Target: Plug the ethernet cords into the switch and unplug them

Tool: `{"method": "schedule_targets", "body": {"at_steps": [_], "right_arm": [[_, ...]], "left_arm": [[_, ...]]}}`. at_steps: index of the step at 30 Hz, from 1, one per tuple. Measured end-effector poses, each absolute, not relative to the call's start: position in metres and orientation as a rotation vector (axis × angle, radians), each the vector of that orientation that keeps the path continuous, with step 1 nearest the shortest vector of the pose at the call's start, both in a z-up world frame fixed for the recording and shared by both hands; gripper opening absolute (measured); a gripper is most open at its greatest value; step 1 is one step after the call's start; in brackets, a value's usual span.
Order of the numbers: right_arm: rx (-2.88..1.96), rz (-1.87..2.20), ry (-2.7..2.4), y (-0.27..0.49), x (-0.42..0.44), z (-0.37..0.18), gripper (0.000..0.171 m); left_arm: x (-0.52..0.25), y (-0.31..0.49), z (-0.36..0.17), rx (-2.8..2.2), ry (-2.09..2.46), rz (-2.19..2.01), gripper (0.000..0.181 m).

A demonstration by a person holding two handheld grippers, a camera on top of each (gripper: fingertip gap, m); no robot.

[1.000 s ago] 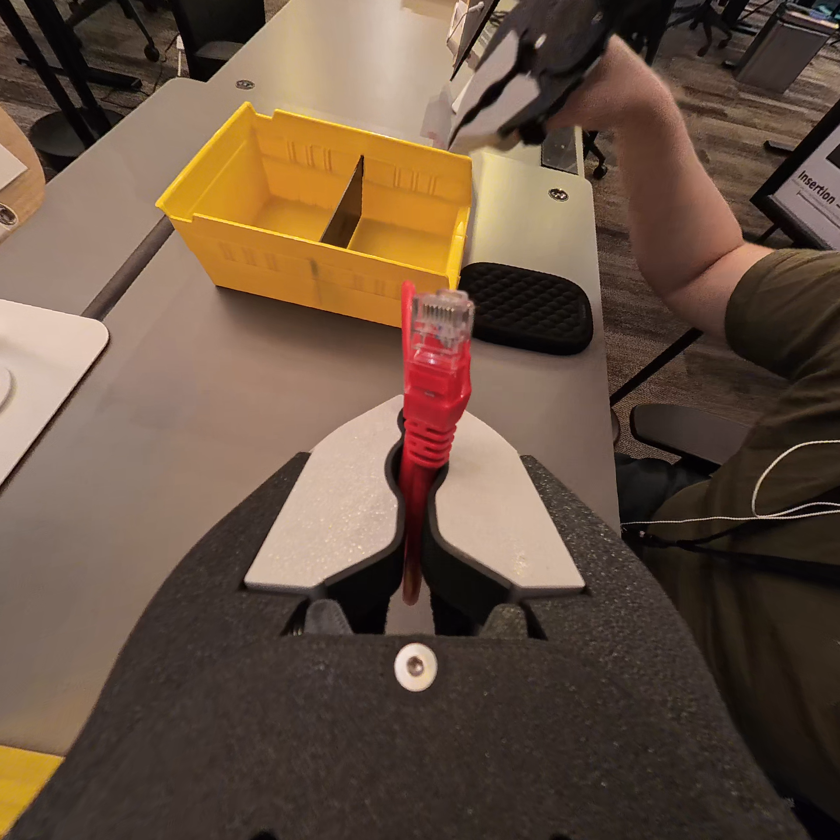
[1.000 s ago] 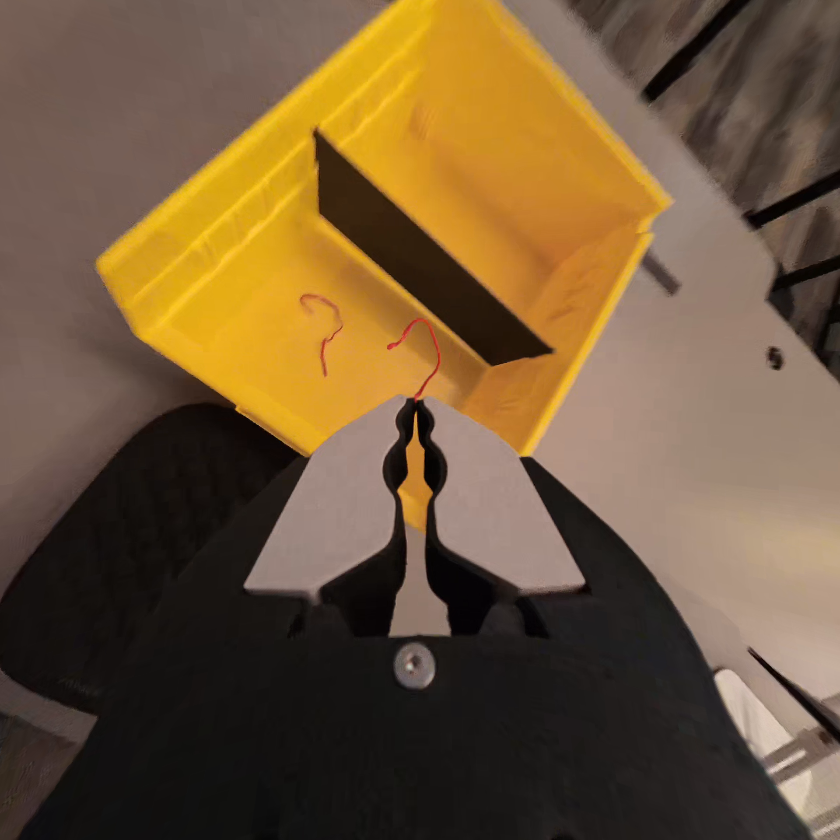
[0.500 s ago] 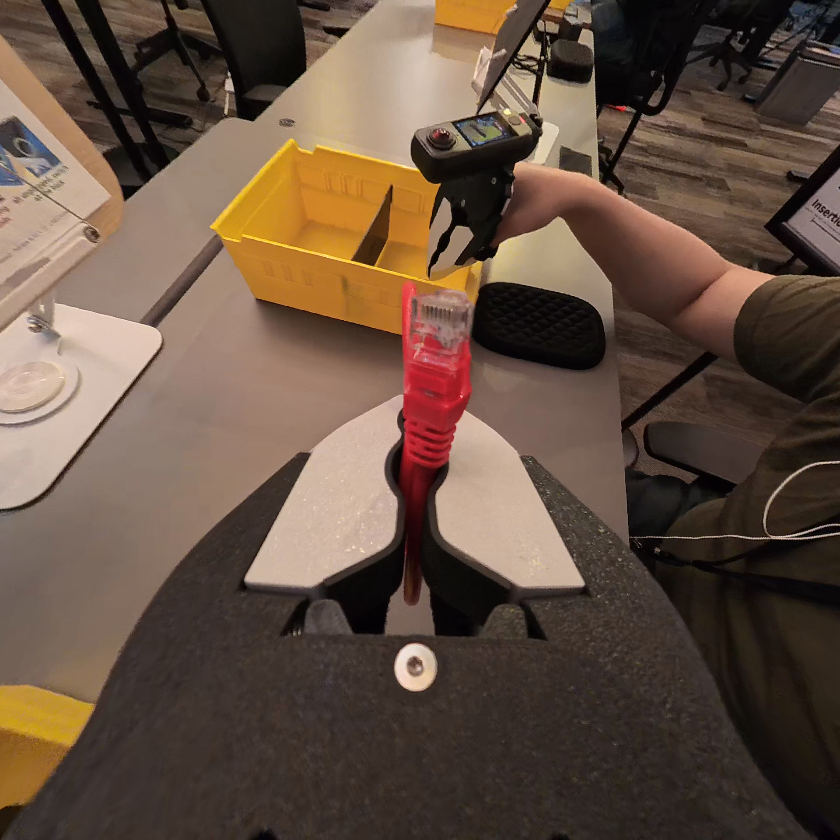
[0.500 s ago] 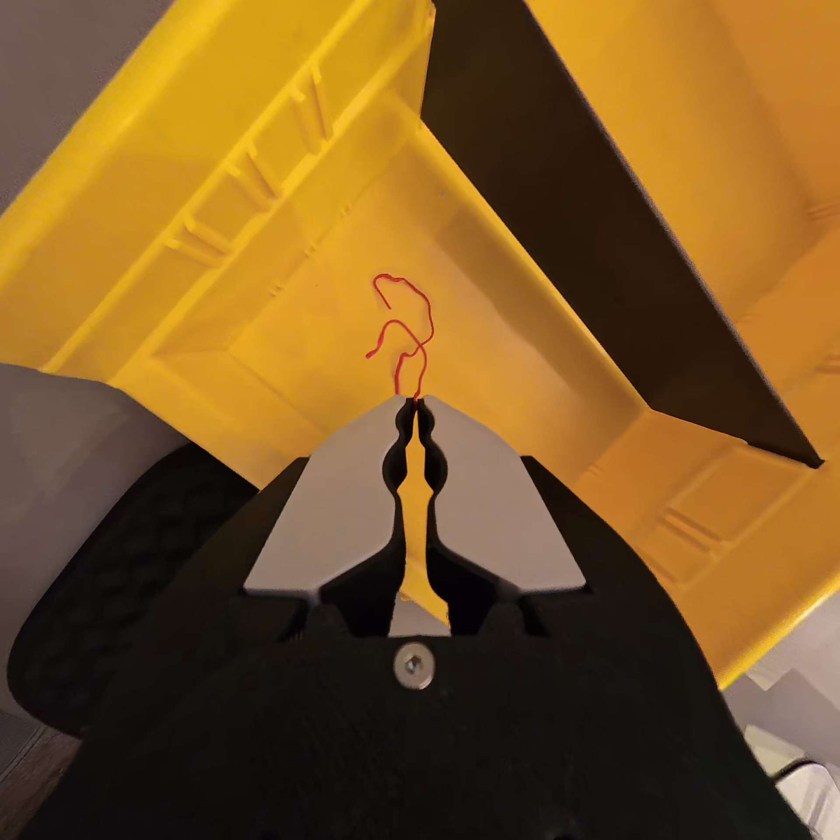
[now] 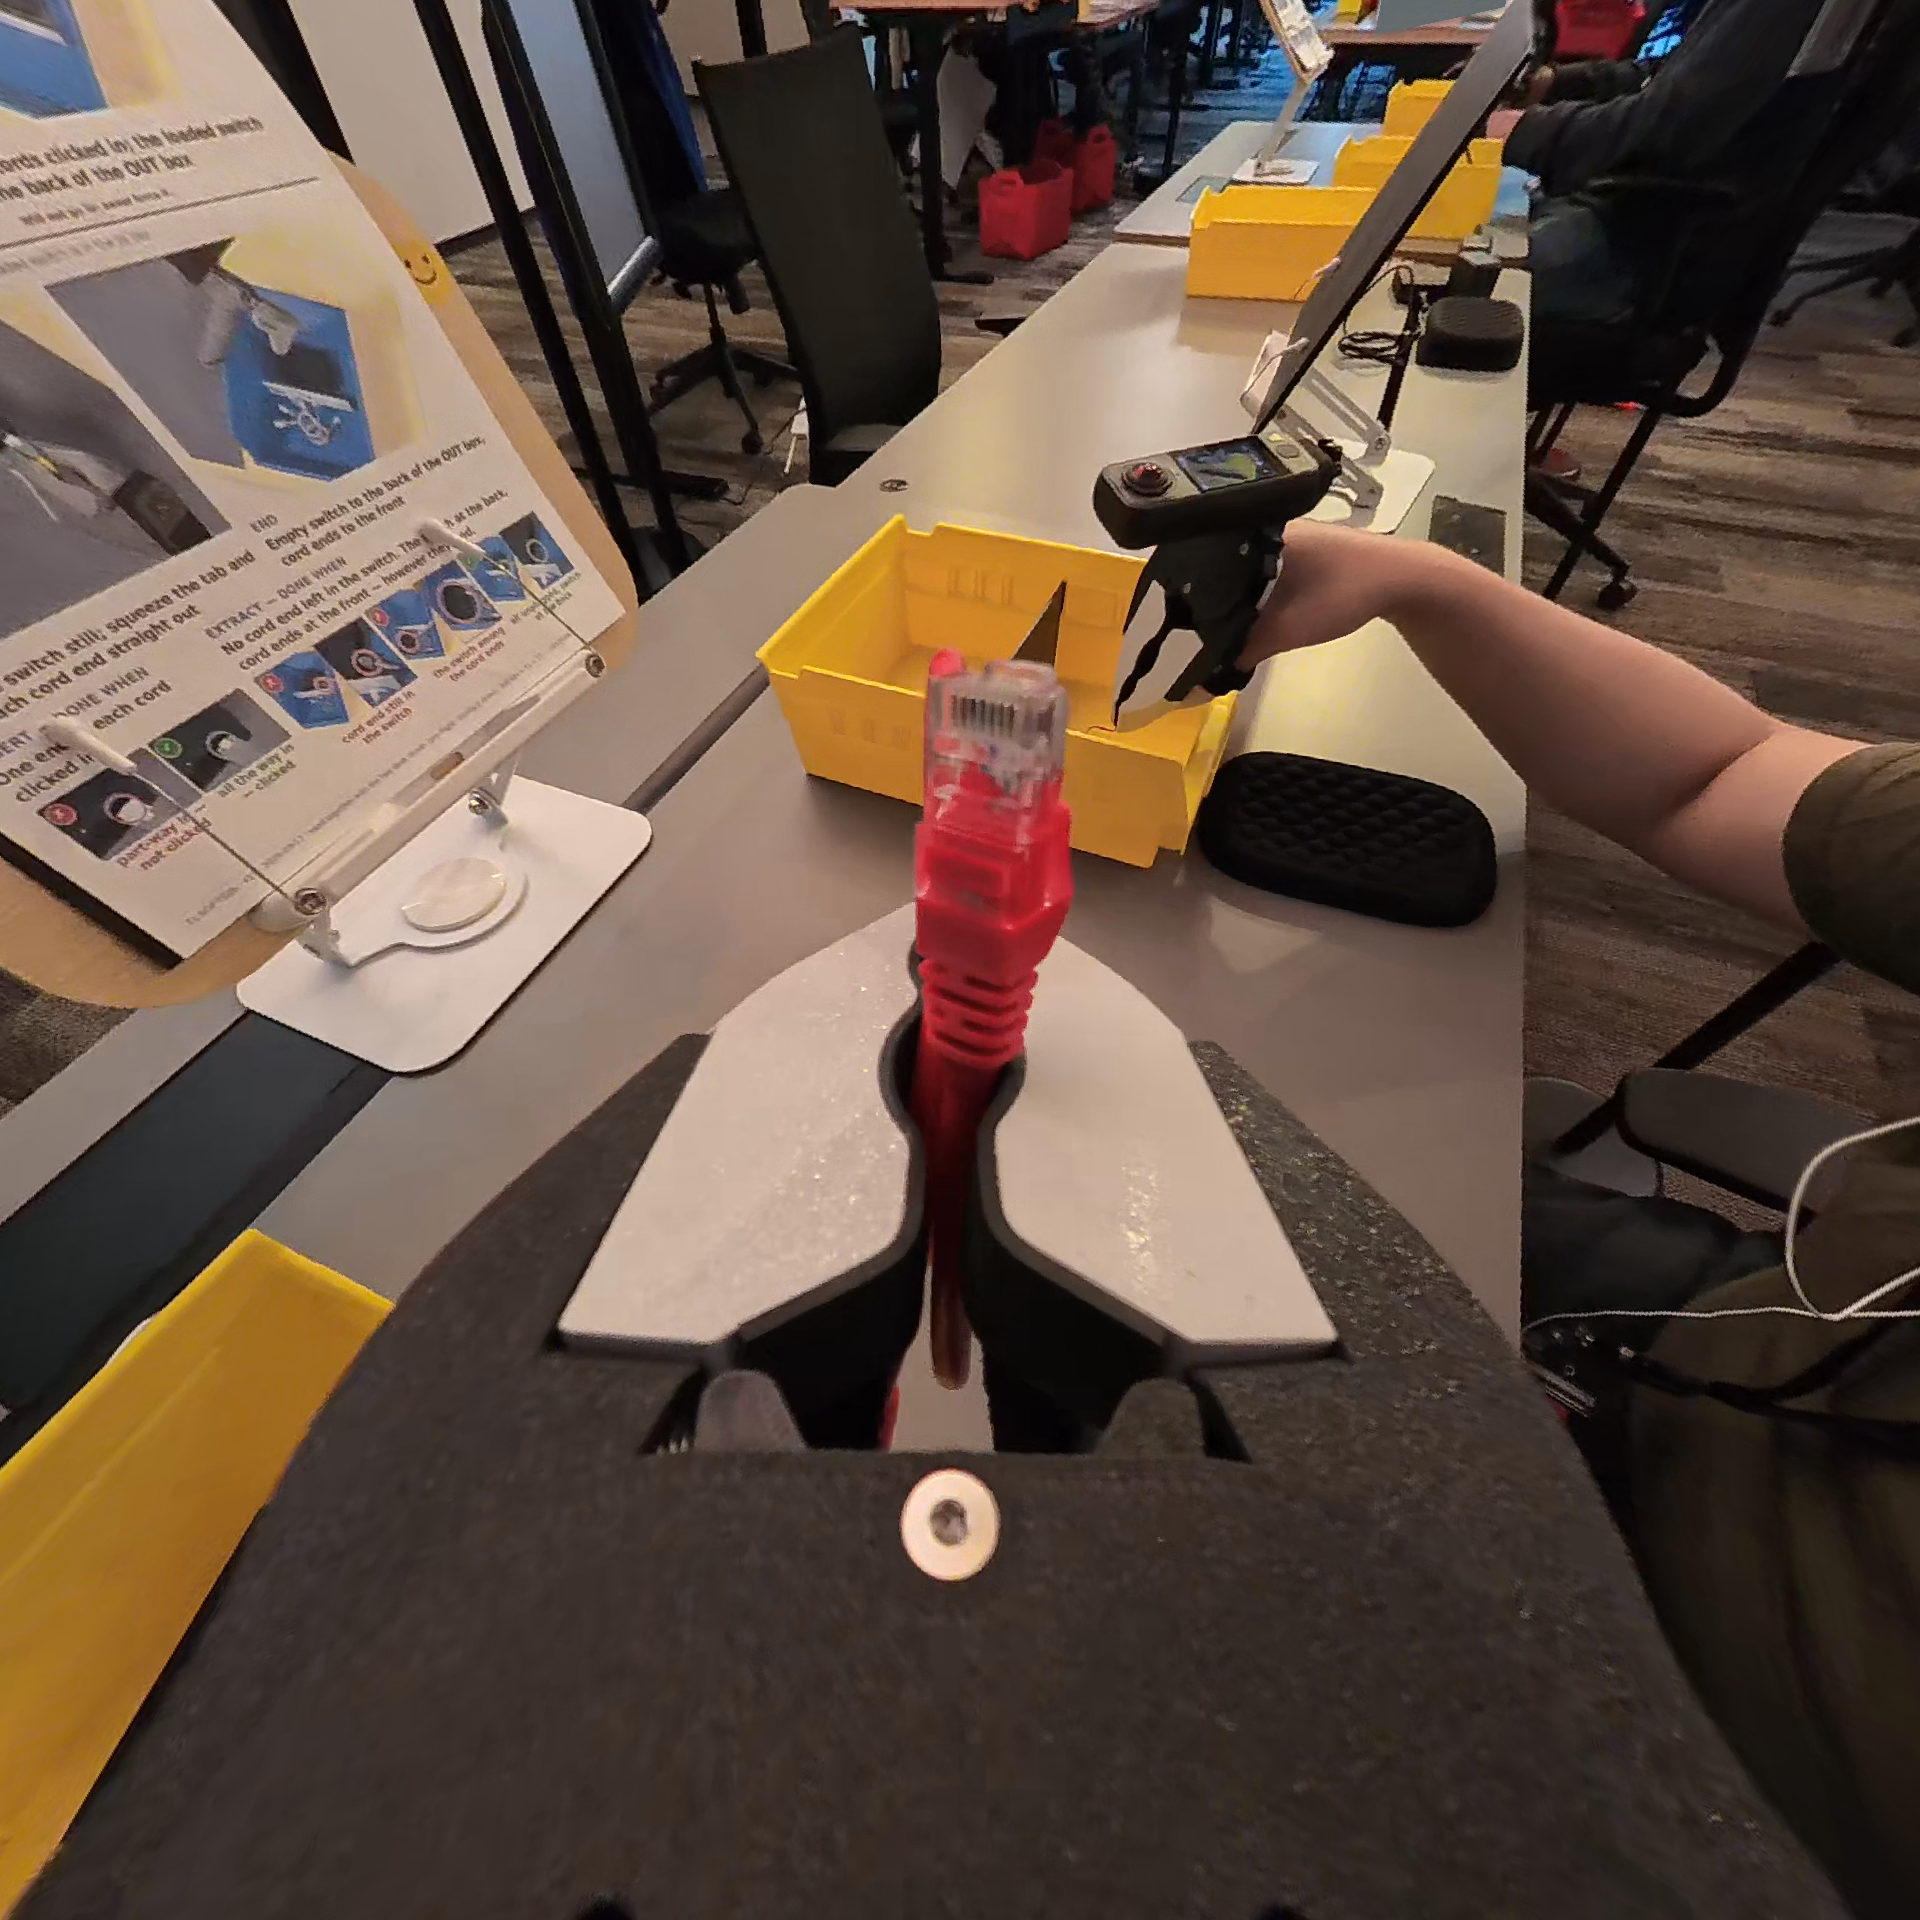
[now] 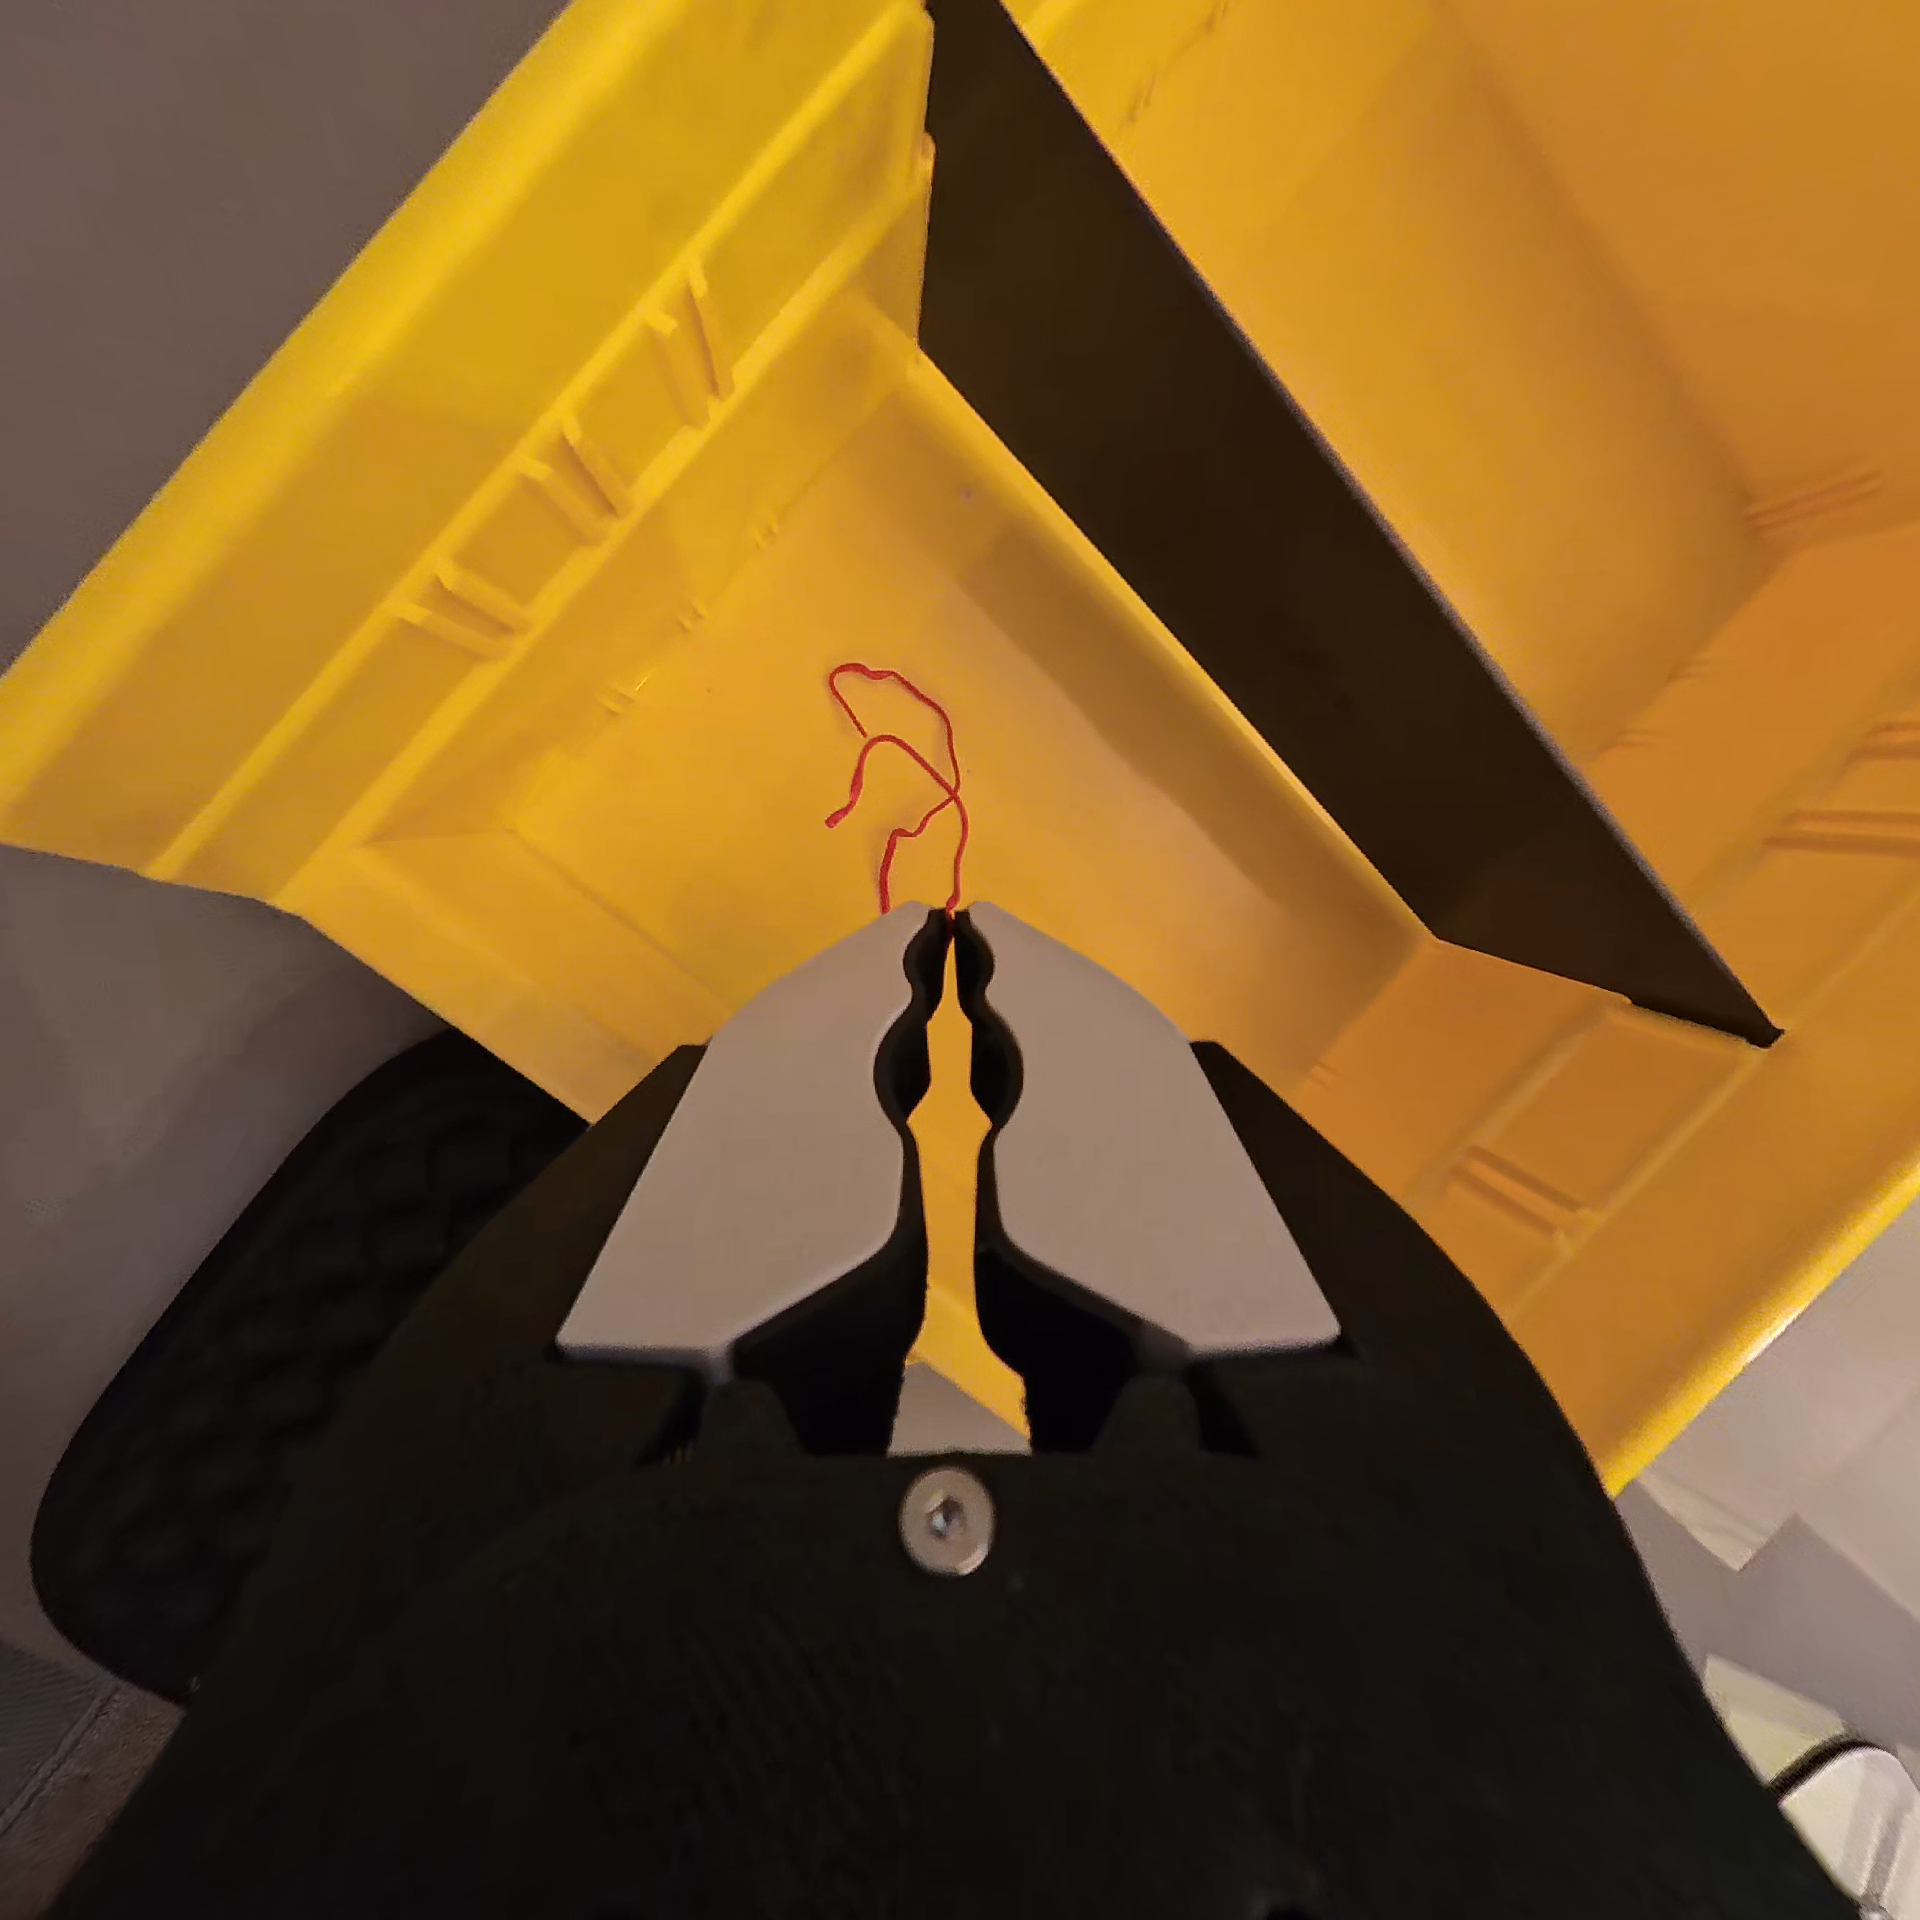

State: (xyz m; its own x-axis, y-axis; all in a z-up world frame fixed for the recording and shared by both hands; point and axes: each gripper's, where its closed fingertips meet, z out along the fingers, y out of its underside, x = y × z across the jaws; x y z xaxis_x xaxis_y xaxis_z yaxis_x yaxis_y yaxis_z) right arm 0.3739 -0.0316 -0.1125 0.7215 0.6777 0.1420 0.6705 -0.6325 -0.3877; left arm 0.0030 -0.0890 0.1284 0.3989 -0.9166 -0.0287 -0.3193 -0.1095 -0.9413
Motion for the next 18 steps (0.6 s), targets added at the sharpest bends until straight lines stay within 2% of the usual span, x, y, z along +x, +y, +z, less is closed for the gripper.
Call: {"method": "schedule_targets", "body": {"at_steps": [18], "right_arm": [[-2.51,0.032,-1.001,-0.0267,0.3744,-0.1065,0.003]], "left_arm": [[0.0112,-0.0868,0.1199,-1.677,1.133,-0.742,0.0]]}}
